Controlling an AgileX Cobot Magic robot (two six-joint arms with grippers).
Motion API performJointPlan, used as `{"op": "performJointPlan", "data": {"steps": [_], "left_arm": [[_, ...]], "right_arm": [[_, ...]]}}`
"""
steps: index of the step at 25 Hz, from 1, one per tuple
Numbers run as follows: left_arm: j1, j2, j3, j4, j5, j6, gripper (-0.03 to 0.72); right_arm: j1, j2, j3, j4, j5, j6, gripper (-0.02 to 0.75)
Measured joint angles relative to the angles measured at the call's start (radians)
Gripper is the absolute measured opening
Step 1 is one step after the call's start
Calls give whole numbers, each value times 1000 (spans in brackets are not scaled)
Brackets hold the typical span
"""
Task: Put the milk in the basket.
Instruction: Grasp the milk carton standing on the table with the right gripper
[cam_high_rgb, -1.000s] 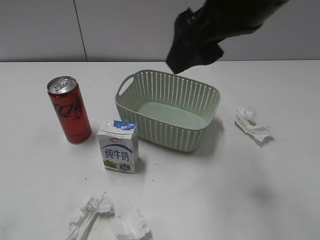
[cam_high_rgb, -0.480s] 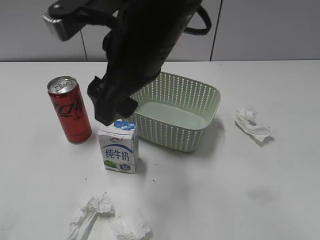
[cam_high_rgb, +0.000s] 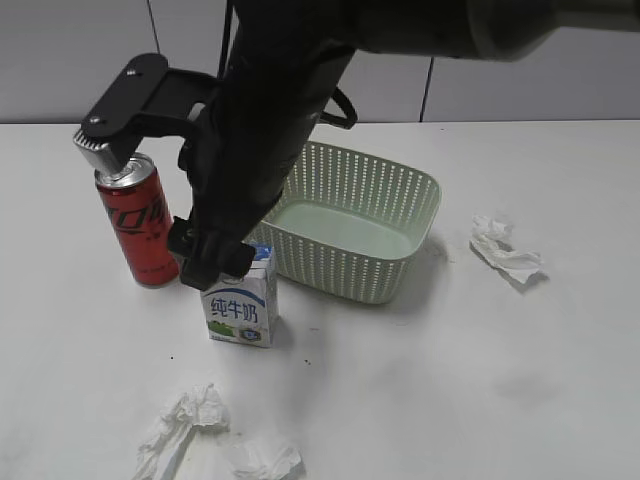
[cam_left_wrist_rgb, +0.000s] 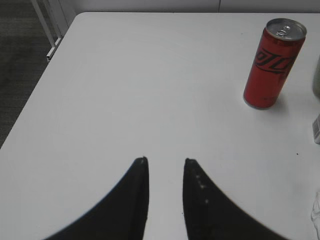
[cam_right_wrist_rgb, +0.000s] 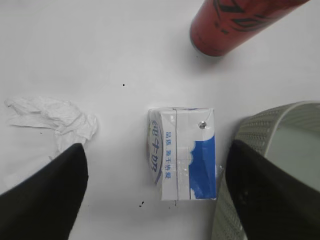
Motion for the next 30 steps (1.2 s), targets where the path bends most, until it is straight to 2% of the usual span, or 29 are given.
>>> {"op": "performJointPlan", "data": {"steps": [14,30], "left_arm": [[0,0,0,0,0,0,202],[0,0,0,0,0,0,202]], "right_arm": [[-9,100,0,-59,-88,-58,656],[-38,194,0,-23,-120,-70,642]]}}
